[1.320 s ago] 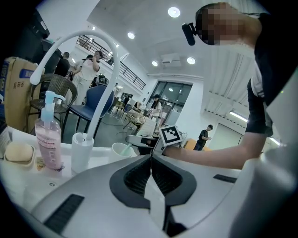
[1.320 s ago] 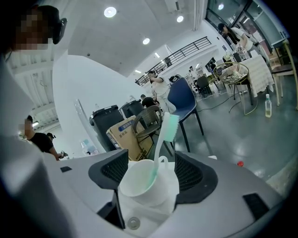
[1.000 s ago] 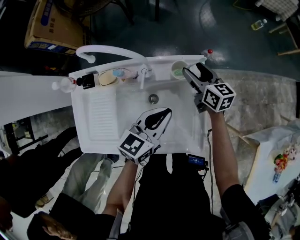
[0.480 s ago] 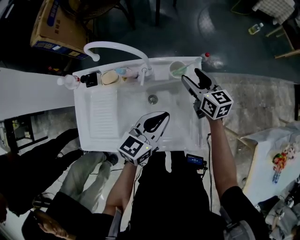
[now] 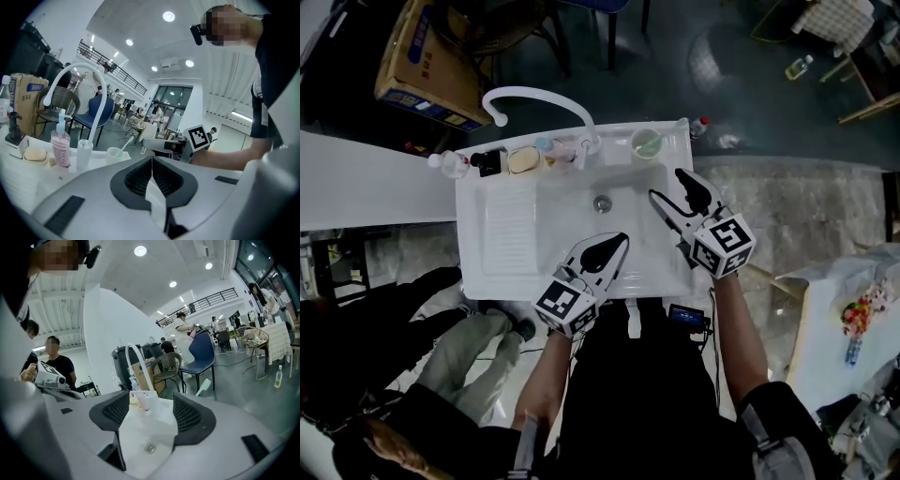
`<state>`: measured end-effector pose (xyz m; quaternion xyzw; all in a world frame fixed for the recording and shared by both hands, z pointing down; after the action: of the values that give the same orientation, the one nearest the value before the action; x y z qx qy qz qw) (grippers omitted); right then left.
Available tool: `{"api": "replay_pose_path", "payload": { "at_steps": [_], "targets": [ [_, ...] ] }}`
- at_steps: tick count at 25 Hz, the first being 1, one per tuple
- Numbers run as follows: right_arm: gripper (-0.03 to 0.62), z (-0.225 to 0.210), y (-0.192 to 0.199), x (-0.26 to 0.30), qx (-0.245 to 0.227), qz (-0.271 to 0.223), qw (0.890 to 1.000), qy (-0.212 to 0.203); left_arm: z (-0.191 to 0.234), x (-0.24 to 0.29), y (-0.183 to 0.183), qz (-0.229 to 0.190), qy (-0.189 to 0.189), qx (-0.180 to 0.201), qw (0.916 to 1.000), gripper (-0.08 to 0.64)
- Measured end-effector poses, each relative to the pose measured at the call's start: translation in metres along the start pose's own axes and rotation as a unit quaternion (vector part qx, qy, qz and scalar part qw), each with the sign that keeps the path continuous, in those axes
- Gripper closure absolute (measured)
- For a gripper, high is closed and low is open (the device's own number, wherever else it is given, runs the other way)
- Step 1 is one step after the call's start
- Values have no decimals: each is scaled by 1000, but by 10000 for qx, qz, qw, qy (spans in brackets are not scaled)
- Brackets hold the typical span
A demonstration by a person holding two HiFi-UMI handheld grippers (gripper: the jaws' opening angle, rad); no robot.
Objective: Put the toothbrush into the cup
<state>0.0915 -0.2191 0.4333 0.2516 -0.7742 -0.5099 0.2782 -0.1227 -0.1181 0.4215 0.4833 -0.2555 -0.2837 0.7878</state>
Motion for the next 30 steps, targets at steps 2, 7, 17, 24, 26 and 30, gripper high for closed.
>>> {"api": "replay_pose_path", "payload": {
  "at_steps": [2,7,17,24,26,30],
  "targets": [
    [293,13,-6,-13,-50,-67,9999,-66,-9,-2,-4,-29,48,56,10000,548],
    [293,48,-17,-54,-25,-257,9995,-162,-32,-13,-10,-145,86,192,9997,548],
    [293,109,-18,-114,-140,-306,9990,-305,-76,-34,-15,-256,159,350,9989,548],
    [294,113,-12,-142,-82,-299,9983,-489,-109,-48,-3,-215,-129,265,9993,548],
    [295,111,-5,-146,-48,-293,9979,-573,-115,-52,4,-157,-198,245,9994,548],
    [299,106,8,-155,-60,-160,9968,-785,-127,-67,23,6,-441,325,9985,548]
  ]
}}
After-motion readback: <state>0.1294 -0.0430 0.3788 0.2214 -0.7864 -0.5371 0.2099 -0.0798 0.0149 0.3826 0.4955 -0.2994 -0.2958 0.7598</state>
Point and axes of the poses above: the fingertips, and each gripper's own axes: x forward along the fingers, z to its left, y out of its underside, the point moved 10 cm from there along -x, backward along the fingers, and after that the axes turned 9 degrees about -z, right-handed, at the moved point
